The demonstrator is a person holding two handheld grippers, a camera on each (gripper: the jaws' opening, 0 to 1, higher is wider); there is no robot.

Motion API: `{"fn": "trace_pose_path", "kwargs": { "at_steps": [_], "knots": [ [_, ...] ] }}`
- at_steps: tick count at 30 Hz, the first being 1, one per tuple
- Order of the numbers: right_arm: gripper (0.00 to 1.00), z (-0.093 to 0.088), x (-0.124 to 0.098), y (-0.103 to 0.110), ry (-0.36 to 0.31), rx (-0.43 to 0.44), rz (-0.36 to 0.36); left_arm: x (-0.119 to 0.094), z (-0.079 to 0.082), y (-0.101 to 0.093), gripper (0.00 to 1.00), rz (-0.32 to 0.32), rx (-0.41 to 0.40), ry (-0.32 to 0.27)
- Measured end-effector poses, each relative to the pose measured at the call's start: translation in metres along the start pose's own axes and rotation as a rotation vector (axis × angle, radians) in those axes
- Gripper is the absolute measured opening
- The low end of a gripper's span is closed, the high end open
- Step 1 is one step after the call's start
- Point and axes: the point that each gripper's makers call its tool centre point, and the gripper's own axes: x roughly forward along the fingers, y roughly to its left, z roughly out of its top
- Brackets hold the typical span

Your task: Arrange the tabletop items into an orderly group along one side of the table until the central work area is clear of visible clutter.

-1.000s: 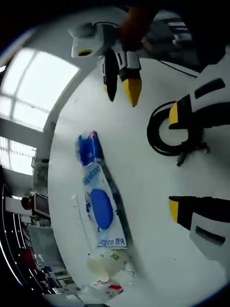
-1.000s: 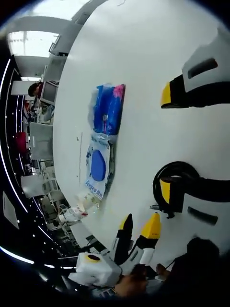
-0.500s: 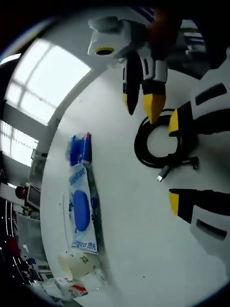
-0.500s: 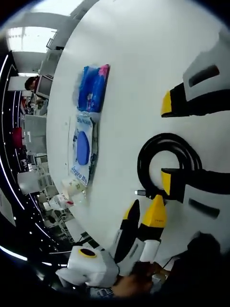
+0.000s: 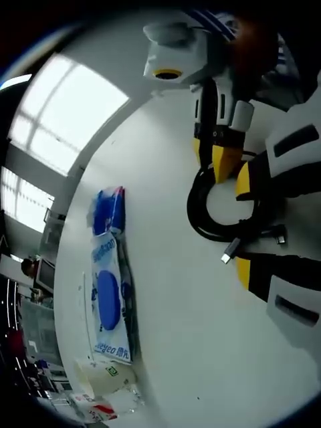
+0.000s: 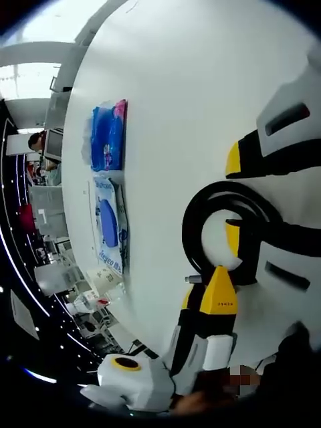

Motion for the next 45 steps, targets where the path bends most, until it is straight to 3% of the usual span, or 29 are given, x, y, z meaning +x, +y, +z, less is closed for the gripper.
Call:
{"fn": "trace_pose_path", "kwargs": {
  "at_steps": [4,5,10,18,24,34,45],
  "knots": [
    [0.12,-0.001,0.0,-0.004,0.008,0.03,-0.033,0.001,-0.008,-0.003,0.16,-0.026,0.024,0.036],
    [0.11,-0.001,0.0,-0.005,0.011,0.038,-0.038,0.002,-0.006,0.0,0.14,-0.015,0.027,0.023],
    [0.08,-0.004,-0.002,-0.003,0.026,0.063,-0.029,0.002,-0.009,0.002,0.12,-0.023,-0.015,0.032],
    [0.05,-0.003,-0.011,-0.002,0.012,0.097,-0.044,-0.004,-0.006,0.002,0.1,-0.025,-0.017,0.03],
    [0.02,0.016,-0.021,-0.007,-0.042,0.121,-0.056,-0.011,0.006,-0.005,0.09,-0.044,-0.015,0.01],
    [0.02,0.05,-0.035,-0.019,-0.107,0.139,-0.081,-0.013,0.044,-0.014,0.09,-0.06,0.018,-0.061],
    [0.02,0.075,-0.026,-0.033,-0.15,0.144,-0.095,-0.004,0.073,-0.015,0.09,-0.059,0.039,-0.082]
  ]
}}
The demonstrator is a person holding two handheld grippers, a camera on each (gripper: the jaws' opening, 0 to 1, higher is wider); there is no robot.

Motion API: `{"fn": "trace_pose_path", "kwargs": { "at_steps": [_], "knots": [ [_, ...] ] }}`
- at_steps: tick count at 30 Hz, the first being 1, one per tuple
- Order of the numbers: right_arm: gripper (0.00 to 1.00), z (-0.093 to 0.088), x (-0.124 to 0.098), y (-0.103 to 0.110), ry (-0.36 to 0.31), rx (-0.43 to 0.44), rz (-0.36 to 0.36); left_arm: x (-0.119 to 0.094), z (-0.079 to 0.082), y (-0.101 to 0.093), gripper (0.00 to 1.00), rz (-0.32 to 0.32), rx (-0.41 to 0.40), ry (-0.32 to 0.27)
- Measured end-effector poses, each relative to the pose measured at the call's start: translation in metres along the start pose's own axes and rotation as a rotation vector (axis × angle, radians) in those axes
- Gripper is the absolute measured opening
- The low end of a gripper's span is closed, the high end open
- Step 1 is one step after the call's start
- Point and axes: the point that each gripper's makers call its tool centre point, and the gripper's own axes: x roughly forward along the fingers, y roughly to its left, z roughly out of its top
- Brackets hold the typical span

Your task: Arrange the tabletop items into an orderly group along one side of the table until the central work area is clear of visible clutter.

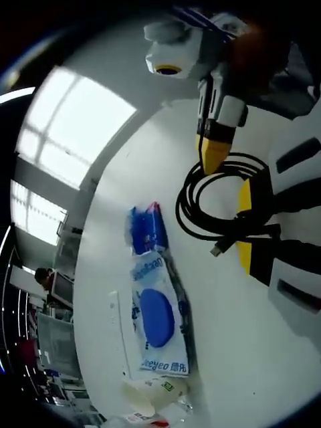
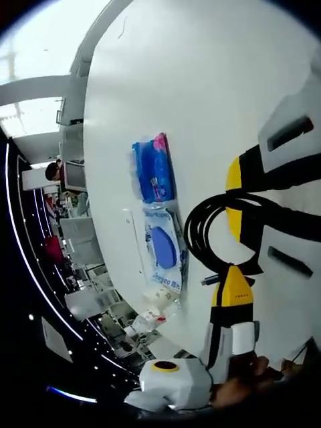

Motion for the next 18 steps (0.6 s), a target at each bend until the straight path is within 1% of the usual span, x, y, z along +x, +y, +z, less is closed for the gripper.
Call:
{"fn": "trace_pose_path", "kwargs": {
  "at_steps": [4,6,10,12,14,15,18],
  "knots": [
    [0.02,0.011,0.007,-0.002,0.005,-0.019,0.004,0.005,0.01,0.004,0.09,0.004,-0.009,-0.006],
    [0.02,0.015,0.015,-0.004,0.027,-0.037,0.019,0.009,0.016,0.006,0.09,0.009,-0.017,-0.008],
    [0.02,0.024,0.024,-0.009,0.035,-0.053,0.037,0.019,0.023,0.009,0.09,0.01,-0.033,-0.002],
    [0.02,0.02,0.029,-0.011,0.047,-0.06,0.035,0.025,0.025,0.012,0.09,0.02,-0.044,0.006],
    [0.02,0.017,0.037,-0.013,0.05,-0.067,0.036,0.031,0.023,0.015,0.09,0.026,-0.053,0.027],
    [0.02,0.019,0.04,-0.014,0.04,-0.062,0.042,0.033,0.024,0.016,0.09,0.029,-0.048,0.028],
    [0.02,0.022,0.047,-0.017,0.034,-0.069,0.03,0.04,0.027,0.019,0.09,0.027,-0.065,0.023]
  ]
}}
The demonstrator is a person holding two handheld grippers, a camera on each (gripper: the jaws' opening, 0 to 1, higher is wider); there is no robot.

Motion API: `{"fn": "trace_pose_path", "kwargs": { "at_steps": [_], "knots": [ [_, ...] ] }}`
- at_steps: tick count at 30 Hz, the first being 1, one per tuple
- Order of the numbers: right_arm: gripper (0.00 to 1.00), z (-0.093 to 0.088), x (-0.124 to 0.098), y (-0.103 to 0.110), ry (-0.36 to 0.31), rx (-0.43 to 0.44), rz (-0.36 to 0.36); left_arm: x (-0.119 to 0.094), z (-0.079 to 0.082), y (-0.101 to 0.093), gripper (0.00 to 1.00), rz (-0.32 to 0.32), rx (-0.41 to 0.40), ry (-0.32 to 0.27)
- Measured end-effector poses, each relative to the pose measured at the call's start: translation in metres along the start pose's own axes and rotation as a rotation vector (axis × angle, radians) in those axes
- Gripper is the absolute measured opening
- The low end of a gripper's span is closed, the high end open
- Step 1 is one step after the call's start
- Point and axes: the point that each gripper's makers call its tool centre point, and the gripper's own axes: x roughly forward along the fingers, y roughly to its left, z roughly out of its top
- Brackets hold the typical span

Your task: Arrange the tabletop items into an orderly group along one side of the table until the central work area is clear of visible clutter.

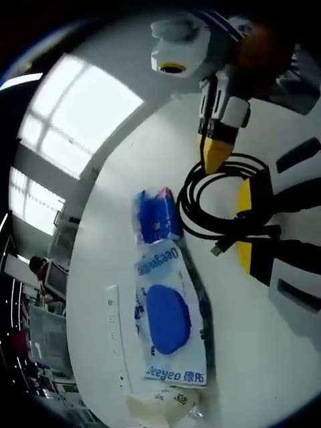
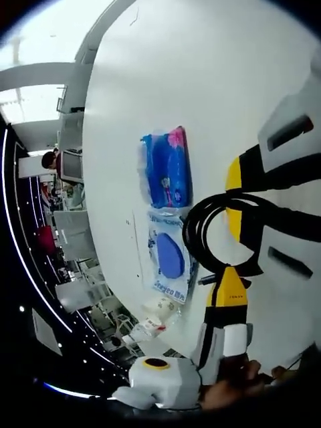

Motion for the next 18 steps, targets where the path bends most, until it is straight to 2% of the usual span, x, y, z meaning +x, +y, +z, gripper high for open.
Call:
{"fn": "trace_pose_path", "kwargs": {
  "at_steps": [5,9,13,18],
  "knots": [
    [0.03,-0.004,0.016,-0.006,0.013,-0.018,-0.01,0.015,-0.004,0.007,0.09,0.021,-0.035,0.036],
    [0.03,-0.011,0.025,-0.01,0.035,-0.015,-0.009,0.021,-0.005,0.011,0.09,0.031,-0.028,0.045],
    [0.03,-0.02,0.033,-0.012,0.069,0.031,0.014,0.024,-0.005,0.014,0.09,0.04,-0.048,0.056],
    [0.04,-0.026,0.041,-0.013,0.082,0.03,0.026,0.033,-0.004,0.02,0.09,0.048,-0.061,0.068]
  ]
}}
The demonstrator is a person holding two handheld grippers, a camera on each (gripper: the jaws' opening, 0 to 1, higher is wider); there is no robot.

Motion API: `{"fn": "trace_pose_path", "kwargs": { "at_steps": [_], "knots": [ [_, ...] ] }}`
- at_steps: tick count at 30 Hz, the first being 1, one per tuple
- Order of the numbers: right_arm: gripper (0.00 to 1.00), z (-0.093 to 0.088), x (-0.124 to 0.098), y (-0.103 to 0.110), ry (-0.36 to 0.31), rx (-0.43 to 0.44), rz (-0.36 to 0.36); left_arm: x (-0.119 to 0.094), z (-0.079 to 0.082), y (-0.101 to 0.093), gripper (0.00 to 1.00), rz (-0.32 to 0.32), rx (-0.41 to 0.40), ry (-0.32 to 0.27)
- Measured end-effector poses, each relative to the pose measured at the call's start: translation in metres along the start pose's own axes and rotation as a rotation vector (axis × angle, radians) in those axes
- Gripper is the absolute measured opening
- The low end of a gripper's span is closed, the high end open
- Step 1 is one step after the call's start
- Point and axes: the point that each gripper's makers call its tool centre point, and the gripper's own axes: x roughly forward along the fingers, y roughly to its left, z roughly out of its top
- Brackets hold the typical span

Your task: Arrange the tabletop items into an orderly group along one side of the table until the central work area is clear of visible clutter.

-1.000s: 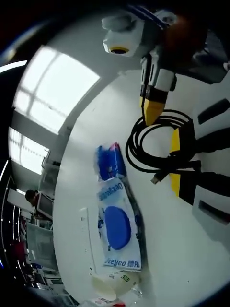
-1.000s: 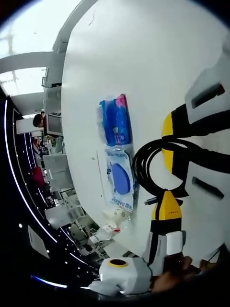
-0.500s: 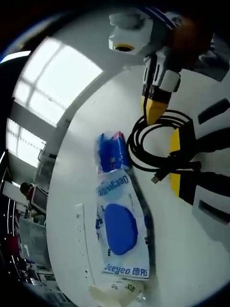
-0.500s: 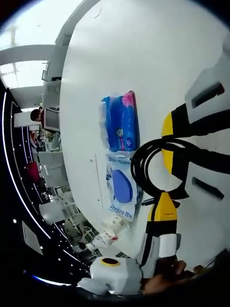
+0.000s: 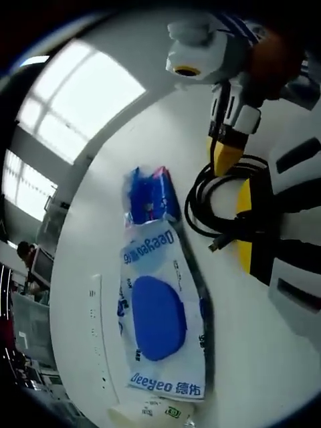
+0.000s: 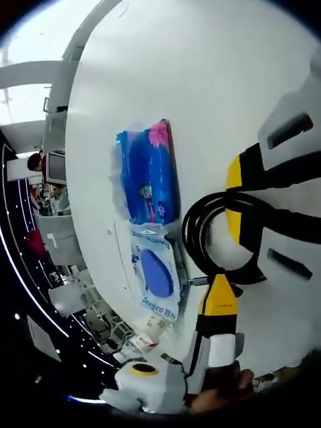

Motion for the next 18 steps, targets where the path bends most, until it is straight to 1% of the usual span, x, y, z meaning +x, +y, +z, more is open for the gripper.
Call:
{"fn": "trace_pose_path", "kwargs": {
  "at_steps": [5,10,11,12,14,15,16,17,18],
  "knots": [
    [0.06,0.0,0.005,-0.002,-0.015,0.011,0.025,0.0,0.0,0.001,0.09,-0.001,-0.009,0.002],
    [0.1,0.005,0.0,0.004,-0.05,-0.026,0.061,-0.001,-0.003,0.001,0.1,0.007,0.029,0.015],
    [0.13,0.007,-0.001,0.006,-0.061,-0.04,0.064,-0.001,-0.004,0.003,0.11,0.012,0.028,0.02],
    [0.16,0.01,-0.005,0.006,-0.072,-0.065,0.056,-0.002,-0.003,0.001,0.13,0.003,0.033,0.011],
    [0.21,0.013,-0.01,0.009,-0.09,-0.075,0.067,-0.003,-0.004,-0.003,0.18,-0.007,0.043,0.012],
    [0.22,0.014,-0.012,0.012,-0.098,-0.08,0.079,-0.005,-0.001,-0.005,0.19,-0.011,0.075,-0.01],
    [0.23,0.016,-0.014,0.014,-0.104,-0.096,0.085,-0.006,0.001,-0.006,0.21,-0.01,0.087,-0.02],
    [0.26,0.017,-0.017,0.017,-0.116,-0.108,0.097,-0.009,0.001,-0.01,0.23,-0.02,0.095,-0.024],
    [0.28,0.019,-0.023,0.02,-0.122,-0.112,0.104,-0.01,0.004,-0.013,0.25,-0.037,0.117,-0.042]
  ]
}}
